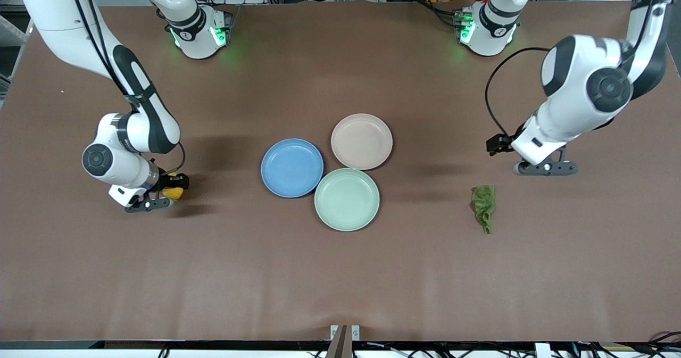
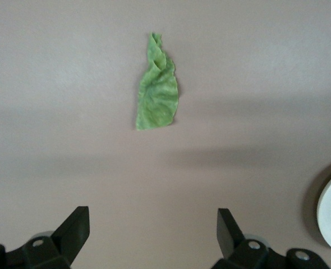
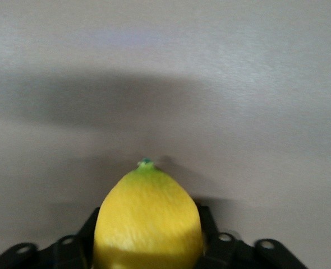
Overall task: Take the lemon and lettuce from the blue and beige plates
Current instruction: 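Lower and release the lettuce onto the table with the left gripper, then release the lemon with the right gripper while the left gripper withdraws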
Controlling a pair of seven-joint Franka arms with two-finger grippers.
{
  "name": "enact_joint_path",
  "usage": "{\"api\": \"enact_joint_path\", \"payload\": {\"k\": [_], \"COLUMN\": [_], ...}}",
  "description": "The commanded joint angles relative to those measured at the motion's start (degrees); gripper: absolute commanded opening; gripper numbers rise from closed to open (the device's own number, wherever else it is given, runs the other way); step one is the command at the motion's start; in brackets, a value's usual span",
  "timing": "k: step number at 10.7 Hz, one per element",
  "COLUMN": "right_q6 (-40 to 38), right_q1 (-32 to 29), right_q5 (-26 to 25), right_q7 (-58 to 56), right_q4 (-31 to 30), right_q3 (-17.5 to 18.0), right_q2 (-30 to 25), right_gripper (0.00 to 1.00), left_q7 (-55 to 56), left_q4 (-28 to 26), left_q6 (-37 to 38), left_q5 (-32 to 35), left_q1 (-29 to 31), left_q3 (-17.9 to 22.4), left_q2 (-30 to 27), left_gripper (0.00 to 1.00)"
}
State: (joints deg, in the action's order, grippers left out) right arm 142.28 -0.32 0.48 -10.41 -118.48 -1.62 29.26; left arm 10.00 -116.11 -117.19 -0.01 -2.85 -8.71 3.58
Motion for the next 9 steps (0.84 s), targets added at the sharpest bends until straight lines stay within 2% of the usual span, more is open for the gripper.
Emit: {"api": "enact_joint_path", "payload": {"k": [1, 3, 9], "right_q6": [-4.1, -15.2, -38.8], "right_q1": [-2.1, -2.2, -2.1], "right_q5": [-0.5, 0.3, 1.1], "right_q7": [0.4, 0.5, 1.9], "right_q4": [2.4, 8.8, 26.2], "right_q3": [0.9, 1.0, 0.9], "right_q2": [-1.0, -1.3, -1.7], "right_gripper": [1.00, 1.00, 1.00], "left_q7": [-1.6, -1.5, -1.6], "left_q4": [0.0, 4.5, 19.2], "left_q6": [-0.4, 0.5, 18.8], "left_q5": [-1.7, -1.8, -0.8], "left_q1": [-0.2, -0.2, -0.1], "left_q3": [0.5, 0.5, 0.3], "left_q2": [-5.0, -5.5, -5.3], "left_gripper": [1.00, 1.00, 1.00]}}
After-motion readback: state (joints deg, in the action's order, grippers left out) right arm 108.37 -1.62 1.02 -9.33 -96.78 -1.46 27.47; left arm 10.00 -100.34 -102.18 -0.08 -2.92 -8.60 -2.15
